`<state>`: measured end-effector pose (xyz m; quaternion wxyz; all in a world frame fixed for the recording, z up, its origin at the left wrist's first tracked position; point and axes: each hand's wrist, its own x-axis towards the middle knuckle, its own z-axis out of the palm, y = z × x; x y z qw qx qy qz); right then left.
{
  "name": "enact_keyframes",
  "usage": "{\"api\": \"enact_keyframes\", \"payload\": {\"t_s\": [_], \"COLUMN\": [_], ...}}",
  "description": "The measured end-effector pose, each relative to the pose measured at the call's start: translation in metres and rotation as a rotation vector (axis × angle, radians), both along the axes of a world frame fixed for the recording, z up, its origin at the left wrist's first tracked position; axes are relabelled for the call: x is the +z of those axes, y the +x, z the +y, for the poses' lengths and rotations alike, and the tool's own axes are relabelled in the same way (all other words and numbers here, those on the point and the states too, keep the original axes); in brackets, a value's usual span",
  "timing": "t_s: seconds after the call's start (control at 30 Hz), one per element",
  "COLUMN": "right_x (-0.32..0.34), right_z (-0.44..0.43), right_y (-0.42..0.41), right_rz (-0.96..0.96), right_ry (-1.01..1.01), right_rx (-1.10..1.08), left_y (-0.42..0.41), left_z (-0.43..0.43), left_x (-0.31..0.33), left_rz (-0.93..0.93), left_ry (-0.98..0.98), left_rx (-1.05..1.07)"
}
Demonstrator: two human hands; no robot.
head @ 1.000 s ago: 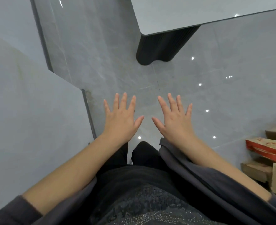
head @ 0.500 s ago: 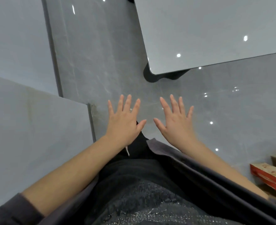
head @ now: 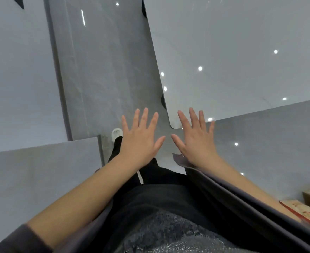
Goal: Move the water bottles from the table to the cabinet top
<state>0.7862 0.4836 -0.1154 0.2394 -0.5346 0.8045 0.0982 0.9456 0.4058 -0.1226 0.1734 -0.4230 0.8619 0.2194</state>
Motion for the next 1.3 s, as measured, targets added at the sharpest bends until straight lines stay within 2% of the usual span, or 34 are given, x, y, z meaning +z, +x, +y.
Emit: {"api": "enact_keyframes", "payload": {"t_s": [0.23,0.7,0.9,1.3], "right_x": [-0.008,0.001,-0.003,-0.012], "right_z": [-0.074,-0.201,-0.247,-0.372], "right_y": [-0.004,-0.013,-0.046,-0.142], "right_rz": [0.009,0.016,0.008,-0.029], "right_ry": [0.058,0.159,0.139,0.112], "right_rx": [-0.117,-0.443,-0.541,-0.644], "left_y": [-0.017,-0.063,-0.107,-0.212], "left_z": [-0.086,-0.246,-0.303,-0.431], "left_x": [-0.012,-0.011,-0.019,-0.032], "left_rz": [0.025,0.12,0.127,0.022], "left_ry": [0.057,0.061,-0.008,0.038], "left_rx": [-0.097,-0.479,-0.55,-0.626]}}
